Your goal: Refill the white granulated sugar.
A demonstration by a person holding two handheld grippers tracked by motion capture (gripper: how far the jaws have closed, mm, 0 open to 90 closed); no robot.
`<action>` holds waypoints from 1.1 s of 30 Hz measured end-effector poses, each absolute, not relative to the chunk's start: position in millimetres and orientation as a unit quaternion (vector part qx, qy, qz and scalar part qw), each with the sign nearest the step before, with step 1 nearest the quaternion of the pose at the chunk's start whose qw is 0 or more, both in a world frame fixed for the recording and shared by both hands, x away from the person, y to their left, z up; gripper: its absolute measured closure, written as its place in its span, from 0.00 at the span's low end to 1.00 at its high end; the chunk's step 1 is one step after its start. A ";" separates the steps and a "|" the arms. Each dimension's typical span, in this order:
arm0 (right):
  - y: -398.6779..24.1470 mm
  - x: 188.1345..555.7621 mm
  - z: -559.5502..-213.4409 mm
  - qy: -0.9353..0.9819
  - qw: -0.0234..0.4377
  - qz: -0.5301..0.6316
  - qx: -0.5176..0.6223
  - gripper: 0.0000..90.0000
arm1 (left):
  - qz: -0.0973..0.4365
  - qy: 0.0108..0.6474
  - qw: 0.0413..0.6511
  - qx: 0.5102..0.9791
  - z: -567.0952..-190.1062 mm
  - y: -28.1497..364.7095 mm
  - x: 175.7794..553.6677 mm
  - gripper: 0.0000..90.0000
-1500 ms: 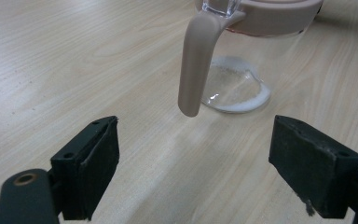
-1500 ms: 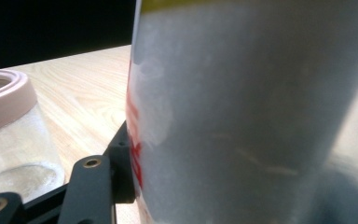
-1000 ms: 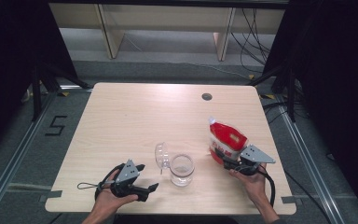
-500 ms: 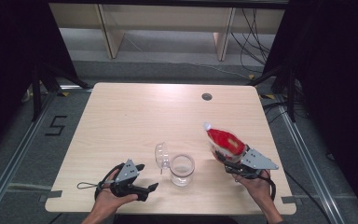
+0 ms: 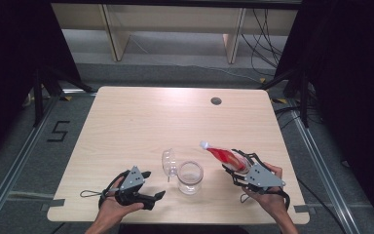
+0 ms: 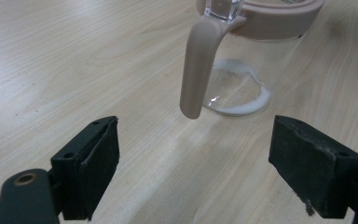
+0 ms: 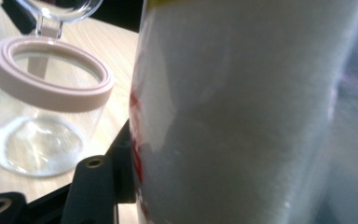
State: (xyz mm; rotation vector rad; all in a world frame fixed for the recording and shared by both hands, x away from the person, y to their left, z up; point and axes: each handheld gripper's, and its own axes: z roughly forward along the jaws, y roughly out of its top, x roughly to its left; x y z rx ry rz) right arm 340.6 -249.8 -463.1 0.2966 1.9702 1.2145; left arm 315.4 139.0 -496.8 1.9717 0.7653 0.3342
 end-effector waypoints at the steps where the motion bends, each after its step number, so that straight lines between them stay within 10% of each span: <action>1: -250.2 340.6 -461.6 0.781 0.399 0.468 0.106 0.49 | 0.138 0.312 0.477 0.810 -496.6 139.5 315.6 0.17; 33: -230.8 325.1 -462.4 0.827 0.474 0.300 -0.039 0.49 | 0.133 0.308 0.476 0.813 -496.8 141.4 317.3 0.17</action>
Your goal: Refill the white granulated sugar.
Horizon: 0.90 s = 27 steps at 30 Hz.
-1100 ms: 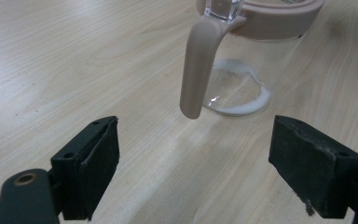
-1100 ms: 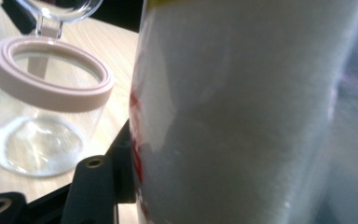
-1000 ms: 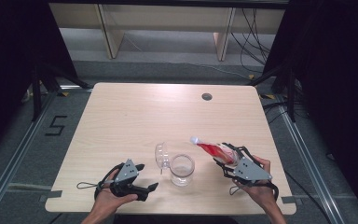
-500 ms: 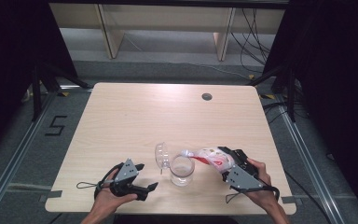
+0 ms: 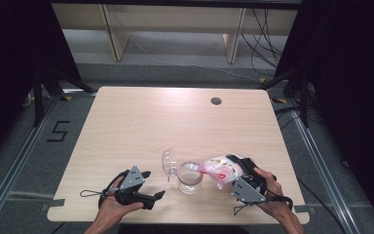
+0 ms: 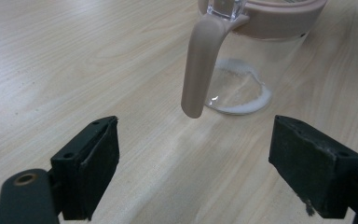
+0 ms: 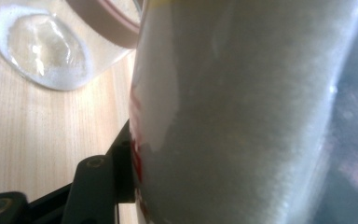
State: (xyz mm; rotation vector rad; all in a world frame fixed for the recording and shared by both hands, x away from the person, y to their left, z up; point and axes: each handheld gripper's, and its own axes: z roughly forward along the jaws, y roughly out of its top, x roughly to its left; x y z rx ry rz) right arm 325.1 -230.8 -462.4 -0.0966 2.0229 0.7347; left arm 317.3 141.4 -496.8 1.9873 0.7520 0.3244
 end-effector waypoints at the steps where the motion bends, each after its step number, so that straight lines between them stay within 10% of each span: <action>1: -230.8 326.5 -462.4 0.823 0.484 0.293 -0.048 0.49 | 0.133 0.308 0.476 0.813 -496.9 141.4 317.3 0.17; 27: -227.4 323.8 -457.8 0.813 0.541 0.172 -0.130 0.50 | 0.134 0.310 0.468 0.817 -497.0 141.8 317.9 0.17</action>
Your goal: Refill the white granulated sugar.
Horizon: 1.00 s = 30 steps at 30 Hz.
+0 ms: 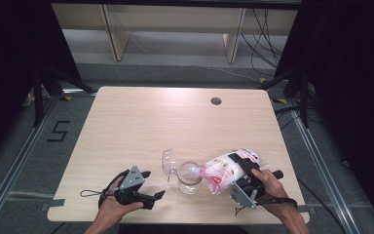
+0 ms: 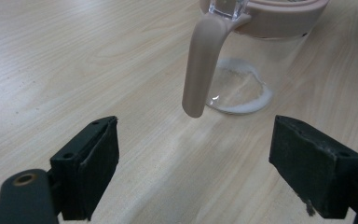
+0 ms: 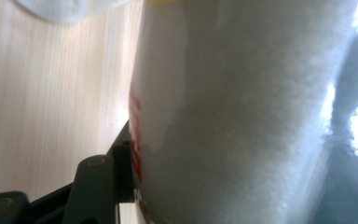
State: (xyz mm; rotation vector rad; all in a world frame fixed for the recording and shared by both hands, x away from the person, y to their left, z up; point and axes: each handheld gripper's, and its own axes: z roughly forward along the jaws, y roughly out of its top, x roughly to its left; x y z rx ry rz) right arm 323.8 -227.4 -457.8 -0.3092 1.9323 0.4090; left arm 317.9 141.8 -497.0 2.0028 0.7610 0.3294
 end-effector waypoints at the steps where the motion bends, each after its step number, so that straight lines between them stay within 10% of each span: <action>1: -227.4 323.9 -455.3 0.811 0.544 0.167 -0.140 0.50 | 0.135 0.309 0.470 0.815 -497.4 141.5 317.8 0.17; 30: -220.1 317.6 -452.6 0.790 0.576 0.114 -0.178 0.50 | 0.133 0.311 0.473 0.813 -499.1 139.9 318.3 0.17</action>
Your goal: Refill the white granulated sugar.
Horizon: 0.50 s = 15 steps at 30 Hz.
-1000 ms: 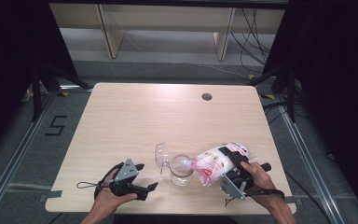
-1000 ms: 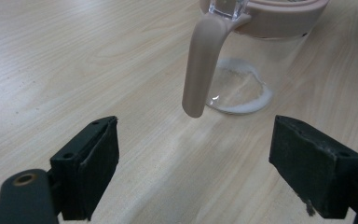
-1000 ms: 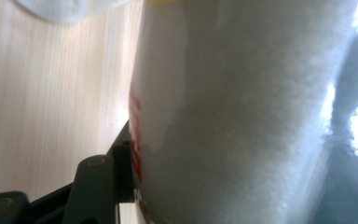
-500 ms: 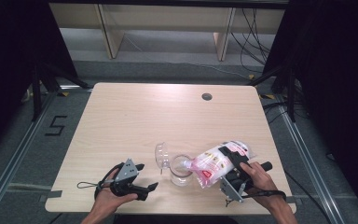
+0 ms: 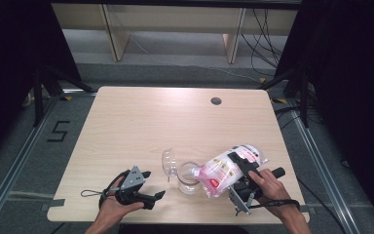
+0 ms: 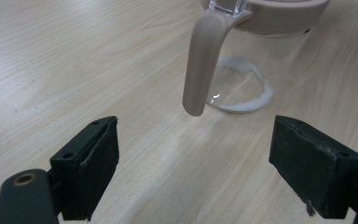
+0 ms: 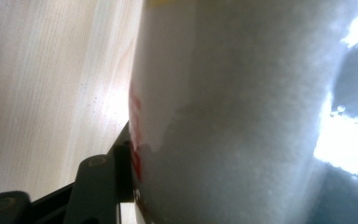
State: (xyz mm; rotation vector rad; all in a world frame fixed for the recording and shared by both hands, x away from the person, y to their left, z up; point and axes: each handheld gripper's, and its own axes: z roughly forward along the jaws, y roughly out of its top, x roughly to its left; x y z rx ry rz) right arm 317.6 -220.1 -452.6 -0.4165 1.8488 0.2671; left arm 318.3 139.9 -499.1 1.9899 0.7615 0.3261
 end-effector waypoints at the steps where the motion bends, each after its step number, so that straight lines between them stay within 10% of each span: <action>1: -219.3 317.7 -451.3 0.787 0.579 0.109 -0.186 0.50 | 0.133 0.311 0.474 0.813 -499.1 139.8 318.3 0.17; 15: -215.4 316.1 -447.9 0.773 0.591 0.089 -0.213 0.51 | 0.136 0.309 0.469 0.816 -498.8 140.8 318.7 0.17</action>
